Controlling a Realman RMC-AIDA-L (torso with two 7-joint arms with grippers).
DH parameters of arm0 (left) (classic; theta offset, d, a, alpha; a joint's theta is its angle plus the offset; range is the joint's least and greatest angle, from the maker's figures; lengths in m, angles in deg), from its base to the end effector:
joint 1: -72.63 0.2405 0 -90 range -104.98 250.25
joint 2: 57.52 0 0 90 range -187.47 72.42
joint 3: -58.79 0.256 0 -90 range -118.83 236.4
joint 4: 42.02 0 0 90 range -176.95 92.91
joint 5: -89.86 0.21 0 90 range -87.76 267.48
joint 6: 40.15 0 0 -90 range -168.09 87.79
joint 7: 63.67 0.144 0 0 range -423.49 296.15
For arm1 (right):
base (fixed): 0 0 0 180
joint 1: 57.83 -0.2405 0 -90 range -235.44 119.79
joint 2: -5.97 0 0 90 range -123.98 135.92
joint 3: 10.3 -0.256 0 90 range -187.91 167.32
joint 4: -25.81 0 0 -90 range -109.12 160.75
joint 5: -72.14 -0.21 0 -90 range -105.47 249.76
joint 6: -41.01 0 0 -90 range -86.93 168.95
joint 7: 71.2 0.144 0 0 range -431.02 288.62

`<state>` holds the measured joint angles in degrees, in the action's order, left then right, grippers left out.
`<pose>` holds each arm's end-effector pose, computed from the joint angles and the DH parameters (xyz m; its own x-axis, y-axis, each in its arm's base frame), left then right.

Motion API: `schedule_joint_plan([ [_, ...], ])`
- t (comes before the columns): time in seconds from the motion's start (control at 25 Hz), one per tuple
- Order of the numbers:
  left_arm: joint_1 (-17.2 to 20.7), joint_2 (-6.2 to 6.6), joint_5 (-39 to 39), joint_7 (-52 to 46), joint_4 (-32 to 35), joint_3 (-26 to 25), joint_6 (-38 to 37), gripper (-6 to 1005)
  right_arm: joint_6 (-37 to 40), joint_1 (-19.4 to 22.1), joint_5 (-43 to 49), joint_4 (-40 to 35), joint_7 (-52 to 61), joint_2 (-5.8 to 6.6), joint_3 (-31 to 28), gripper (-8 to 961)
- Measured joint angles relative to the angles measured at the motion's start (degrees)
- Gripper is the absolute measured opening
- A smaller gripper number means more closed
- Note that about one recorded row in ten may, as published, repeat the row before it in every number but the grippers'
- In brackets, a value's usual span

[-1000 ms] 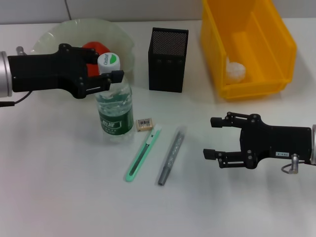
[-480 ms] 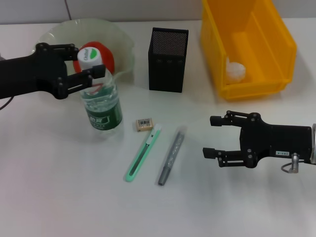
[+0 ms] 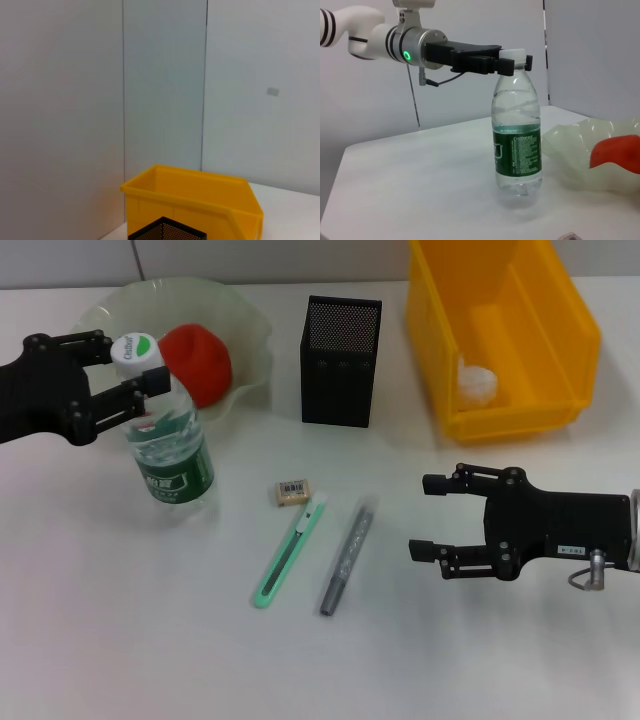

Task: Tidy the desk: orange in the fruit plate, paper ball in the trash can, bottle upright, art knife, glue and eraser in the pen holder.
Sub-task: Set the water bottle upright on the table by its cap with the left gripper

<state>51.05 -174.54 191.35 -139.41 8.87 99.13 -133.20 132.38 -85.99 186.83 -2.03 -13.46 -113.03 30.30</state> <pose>-0.2698 0.3189 0.0692 0.8061 0.1142 0.5806 0.3773 -0.8551 -0.3556 0.2774 0.2931 -0.0315 0.8523 -0.1590 -0.4983 -0.2654 -0.9524 -0.1501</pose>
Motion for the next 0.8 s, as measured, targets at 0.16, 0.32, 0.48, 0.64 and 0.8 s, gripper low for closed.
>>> schedule_joint_plan([
  [0.16,0.4,0.07,-0.2,1.5,-1.2,-1.9,-0.1,500,0.1,-0.1,0.0,0.0,0.0,0.00,0.0,816],
  [0.32,0.5,0.16,-0.2,2.4,-2.1,-3.1,-0.4,503,0.1,-0.1,0.0,0.0,0.0,0.00,-0.1,816],
  [0.48,0.6,0.52,-0.2,3.5,-3.2,-4.4,-0.5,506,0.1,-0.1,0.0,0.0,-0.1,0.00,-0.1,816],
  [0.64,0.9,0.75,0.0,3.6,-3.5,-6.0,0.0,509,0.1,0.0,0.0,0.0,-0.1,0.00,-0.1,816],
  [0.8,1.2,1.21,0.1,4.7,-4.8,-6.6,1.2,512,0.1,0.0,0.0,0.0,-0.1,0.00,0.0,816],
])
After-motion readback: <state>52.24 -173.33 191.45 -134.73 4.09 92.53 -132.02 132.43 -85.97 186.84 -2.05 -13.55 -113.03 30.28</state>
